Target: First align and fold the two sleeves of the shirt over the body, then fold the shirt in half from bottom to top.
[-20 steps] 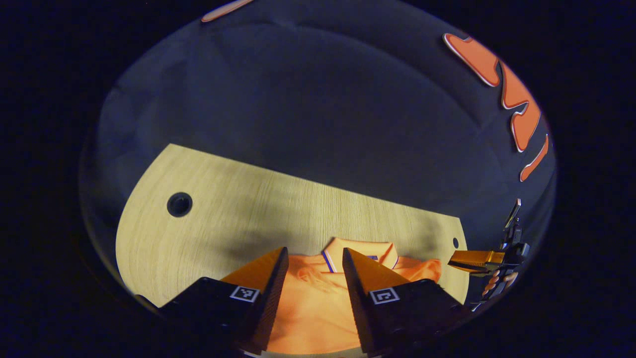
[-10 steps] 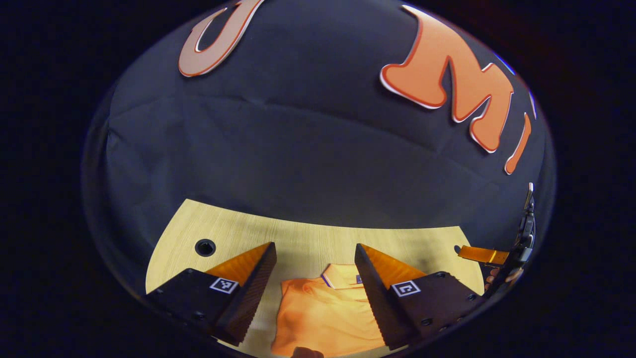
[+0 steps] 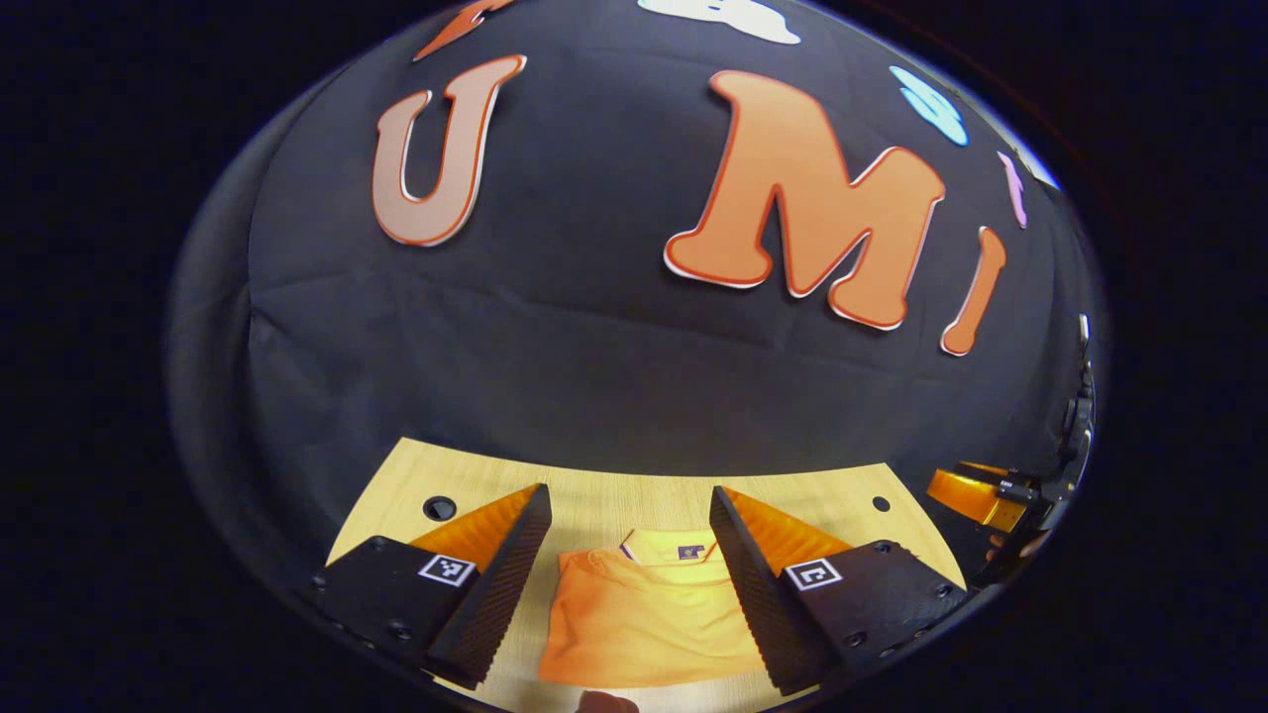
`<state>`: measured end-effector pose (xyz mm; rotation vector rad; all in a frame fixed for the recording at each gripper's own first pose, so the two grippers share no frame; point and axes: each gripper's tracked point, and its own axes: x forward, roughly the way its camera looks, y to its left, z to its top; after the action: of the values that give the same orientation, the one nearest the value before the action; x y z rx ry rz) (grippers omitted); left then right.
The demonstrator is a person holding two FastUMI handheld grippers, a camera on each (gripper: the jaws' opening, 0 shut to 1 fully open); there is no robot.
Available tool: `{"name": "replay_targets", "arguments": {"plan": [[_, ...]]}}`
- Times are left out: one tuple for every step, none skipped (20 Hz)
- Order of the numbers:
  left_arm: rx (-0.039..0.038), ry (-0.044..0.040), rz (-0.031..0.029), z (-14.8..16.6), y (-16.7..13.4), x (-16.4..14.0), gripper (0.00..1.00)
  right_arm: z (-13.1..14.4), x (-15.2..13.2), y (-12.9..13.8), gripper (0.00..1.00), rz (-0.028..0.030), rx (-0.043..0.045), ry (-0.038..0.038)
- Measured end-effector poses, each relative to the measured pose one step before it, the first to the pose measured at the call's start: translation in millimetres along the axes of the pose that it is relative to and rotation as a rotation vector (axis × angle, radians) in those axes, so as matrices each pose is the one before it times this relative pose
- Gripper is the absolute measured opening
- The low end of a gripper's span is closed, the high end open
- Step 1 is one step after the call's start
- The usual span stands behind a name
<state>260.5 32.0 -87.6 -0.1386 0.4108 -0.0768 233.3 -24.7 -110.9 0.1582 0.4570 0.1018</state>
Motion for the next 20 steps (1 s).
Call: {"name": "replay_targets", "arguments": {"plan": [[0.01347,-0.01754,0.00017,-0.97,-3.49,-13.96,0.97,4.84,-17.5,3.11,0.98,0.01173,0.00607,-0.00748],[0.00896,-0.01856,0.00113,-0.53,-4.01,-14.48,0.97,1.97,-12.16,1.92,0.98,0.00384,0.00708,-0.00919],[0.0017,-0.01952,-0.00254,0.21,-4.51,-12.64,0.97,4.32,-10.84,-0.1,0.99,-0.00621,0.00111,-0.01994],[0.00741,-0.01873,0.00009,-0.42,-5.21,-12.35,0.97,4.49,-9.41,0.01,0.99,-0.0067,-0.00719,-0.02716],[0.00676,-0.0175,0.00415,0.65,-3.71,-10.69,0.97,2.26,-9.19,-2.4,0.98,-0.01276,-0.01476,-0.02399],[0.01368,-0.01511,-0.00011,-0.63,-2.88,-11.03,0.97,3.54,-11.65,0.05,0.98,-0.00803,-0.01444,-0.02309],[0.00238,-0.00363,-0.00463,-1.99,-4.56,-10.54,0.97,4.95,-14.36,0.79,0.98,-0.00771,-0.01474,-0.02365],[-0.00667,0.00945,-0.01453,-5.12,-7.45,-12.83,0.97,6.34,-12.28,4.23,0.99,0.00731,-0.01172,-0.02871],[-0.00463,-0.00883,-0.00487,-1.76,-5.61,-10.67,0.96,6.68,-10.8,5.36,0.98,0.00642,-0.01686,-0.02745],[0.00071,-0.01573,0.00156,2.24,-0.39,-7.36,0.97,2.87,-10.01,3.11,0.98,0.00531,-0.01184,-0.01428],[0.00592,-0.01207,0.0056,0.3,-1.95,-8.53,0.98,2.91,-10.43,5.83,0.98,0.00769,-0.0091,-0.01278],[0.00585,-0.01714,0.00335,1.68,-2.48,-8.07,0.98,1.79,-7.95,4.39,0.97,0.00749,-0.00148,-0.01059],[0.00673,-0.01349,0.00038,1.99,-4.08,-7.52,0.98,1.87,-7.32,4.57,0.97,0.01064,-0.00044,-0.00871],[0.00776,-0.02281,0.00017,1.72,-4.16,-7.85,0.98,1.97,-5.83,2.55,0.97,0.00043,0.00058,-0.01046],[0.0092,-0.02293,0.00273,3.29,-2.77,-7.02,0.98,1.57,-6.55,2.05,0.97,0.00363,0.00015,-0.0125],[0.00747,-0.01608,0.00778,-0.82,-1.94,-6.92,0.98,1.63,-5.09,2.06,0.98,0.00114,-0.00198,-0.01581],[0.00345,-0.01675,0.00885,0.32,0.69,-5.65,0.98,1.27,-4.93,1.09,0.98,0.00208,-0.00677,-0.01362],[0.00011,-0.00433,0.00041,-2.79,-1.62,-8.17,0.98,-0.24,-6.52,1.12,0.98,-0.00308,-0.01167,-0.01257],[-0.00046,-0.00984,-0.00078,-2.62,-2.87,-5.44,0.98,-1.38,-4.44,0.17,0.98,-0.00993,-0.01152,-0.01037],[-0.00065,-0.00702,-0.00253,-2.54,-4.05,-2.8,0.98,-1.67,-3.27,0.35,0.98,-0.00184,-0.00776,-0.00894]]}}
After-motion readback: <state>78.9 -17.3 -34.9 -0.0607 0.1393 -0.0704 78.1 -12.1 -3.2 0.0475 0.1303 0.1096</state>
